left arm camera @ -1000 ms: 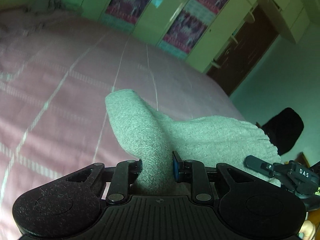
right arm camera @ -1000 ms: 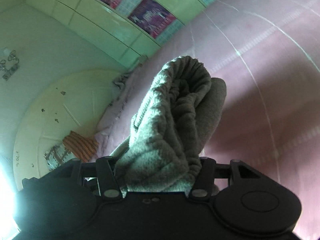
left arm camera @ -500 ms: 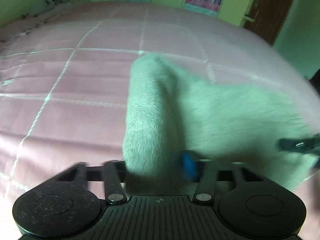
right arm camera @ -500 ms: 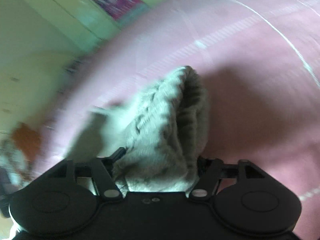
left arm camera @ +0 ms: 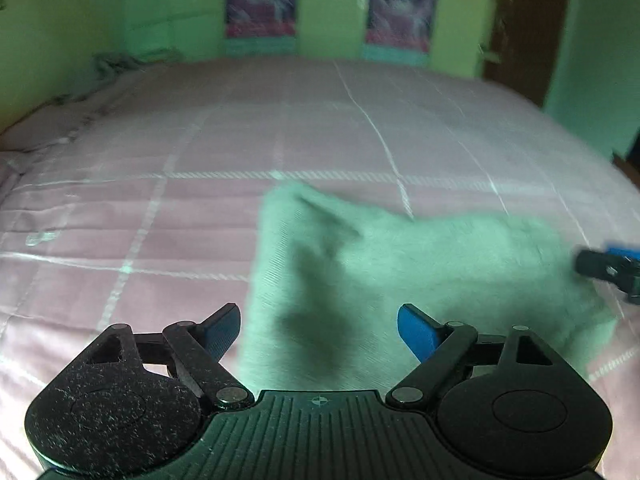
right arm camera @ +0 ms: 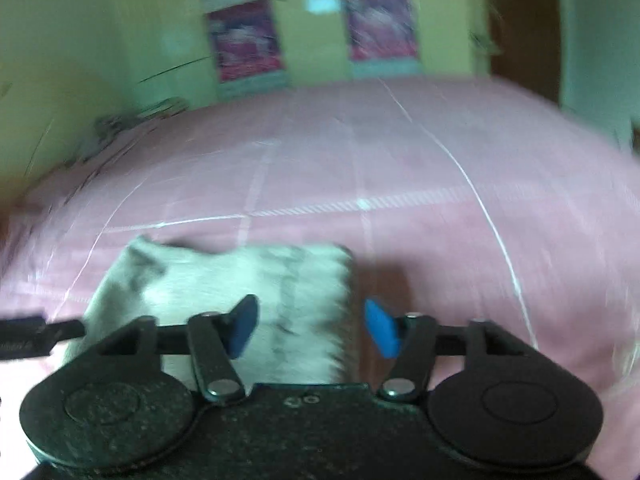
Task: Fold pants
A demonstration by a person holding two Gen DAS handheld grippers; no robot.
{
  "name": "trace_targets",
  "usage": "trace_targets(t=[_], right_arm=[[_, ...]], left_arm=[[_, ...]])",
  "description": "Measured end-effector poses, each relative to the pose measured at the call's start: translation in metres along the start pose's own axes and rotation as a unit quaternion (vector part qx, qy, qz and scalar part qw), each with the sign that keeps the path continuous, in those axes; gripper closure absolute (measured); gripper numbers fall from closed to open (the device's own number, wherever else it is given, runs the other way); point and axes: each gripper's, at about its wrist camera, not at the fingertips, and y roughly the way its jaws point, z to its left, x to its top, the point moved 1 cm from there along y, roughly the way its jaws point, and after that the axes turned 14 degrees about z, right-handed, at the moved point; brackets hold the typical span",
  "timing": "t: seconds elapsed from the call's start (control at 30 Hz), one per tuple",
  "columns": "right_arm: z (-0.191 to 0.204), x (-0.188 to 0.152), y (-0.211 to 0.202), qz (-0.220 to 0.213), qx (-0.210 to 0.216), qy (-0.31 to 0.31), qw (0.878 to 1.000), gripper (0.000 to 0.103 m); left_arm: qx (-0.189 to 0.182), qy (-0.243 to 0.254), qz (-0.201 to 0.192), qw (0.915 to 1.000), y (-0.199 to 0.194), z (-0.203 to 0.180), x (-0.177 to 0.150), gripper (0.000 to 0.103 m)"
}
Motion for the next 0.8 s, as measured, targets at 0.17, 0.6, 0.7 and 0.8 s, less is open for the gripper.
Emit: trace_targets(t=[0.17, 0.6, 0.7, 0.8], right_arm=[[0.038, -0.009, 0.013, 0.015, -0.040, -0.075, 0.996, 0.049], [0.023, -0.040, 0.052, 0.066, -0.081, -0.062, 0.993, 0.031], [0.006, -0.043, 0.050, 0.082, -0.044, -0.003, 0.996, 0.029], [0.006, -0.043, 0.051, 0.084, -0.053, 0.006, 0.995, 0.025]], left_arm=[[0.044, 0.026, 0.039, 0.9979, 0.033, -0.017, -0.021, 0.014], [0.035, -0.017, 0.067, 0.9970, 0.031, -0.009, -0.027, 0.000], [0.031, -0.014, 0.062, 0.9975, 0.027, -0.011, -0.032, 0.000], [0.043, -0.016, 0.062, 0.9970, 0.026, -0.015, -0.034, 0.000]])
